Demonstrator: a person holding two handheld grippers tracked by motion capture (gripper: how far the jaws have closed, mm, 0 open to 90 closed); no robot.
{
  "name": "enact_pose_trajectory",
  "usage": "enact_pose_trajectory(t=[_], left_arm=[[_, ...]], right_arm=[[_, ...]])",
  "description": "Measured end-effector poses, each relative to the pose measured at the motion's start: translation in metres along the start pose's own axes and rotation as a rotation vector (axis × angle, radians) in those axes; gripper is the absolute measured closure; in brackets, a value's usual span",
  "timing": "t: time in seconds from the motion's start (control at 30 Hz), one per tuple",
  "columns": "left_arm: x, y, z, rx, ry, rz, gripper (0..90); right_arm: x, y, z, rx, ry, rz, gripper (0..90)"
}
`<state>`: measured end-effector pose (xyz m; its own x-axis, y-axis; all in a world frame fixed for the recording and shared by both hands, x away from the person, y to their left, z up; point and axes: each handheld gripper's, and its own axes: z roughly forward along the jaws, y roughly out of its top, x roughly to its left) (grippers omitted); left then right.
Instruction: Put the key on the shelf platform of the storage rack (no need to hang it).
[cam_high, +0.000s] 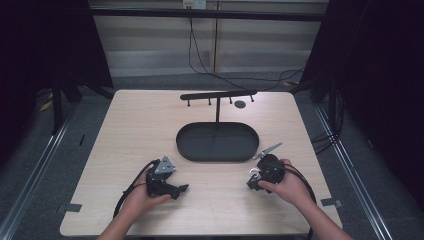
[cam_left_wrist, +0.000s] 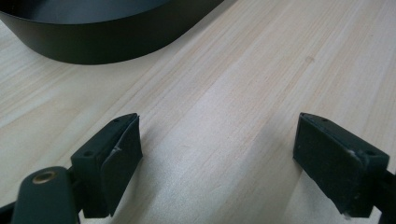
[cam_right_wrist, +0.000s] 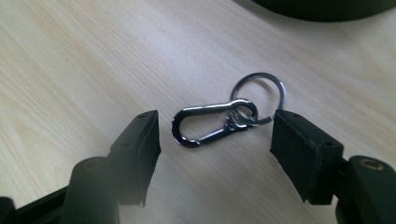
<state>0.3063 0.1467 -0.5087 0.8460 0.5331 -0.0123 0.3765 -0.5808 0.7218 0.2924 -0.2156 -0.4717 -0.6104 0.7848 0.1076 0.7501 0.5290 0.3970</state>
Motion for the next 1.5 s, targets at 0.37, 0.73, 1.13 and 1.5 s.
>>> enact_pose_trajectory(t=[0.37,0.73,1.13,1.5], left_arm=[[0.000,0.000,0.000,-0.001,0.001,0.001,14.9],[0.000,0.000,0.000,-0.001,0.001,0.001,14.9],[0.000,0.000,0.000,0.000,0.000,0.000,14.9],[0.000,0.000,0.000,-0.001,0.001,0.001,14.9]], right_arm=[[0.009,0.010,0.010,0.051,-0.057,-0.047,42.6],[0.005,0.018,0.008,0.105,-0.046,-0.030,68.2],[0.003,0.025,0.000,0.132,-0.033,-0.024,68.6],[0.007,0.034,-0.011,0.148,-0.011,-0.050,68.6]])
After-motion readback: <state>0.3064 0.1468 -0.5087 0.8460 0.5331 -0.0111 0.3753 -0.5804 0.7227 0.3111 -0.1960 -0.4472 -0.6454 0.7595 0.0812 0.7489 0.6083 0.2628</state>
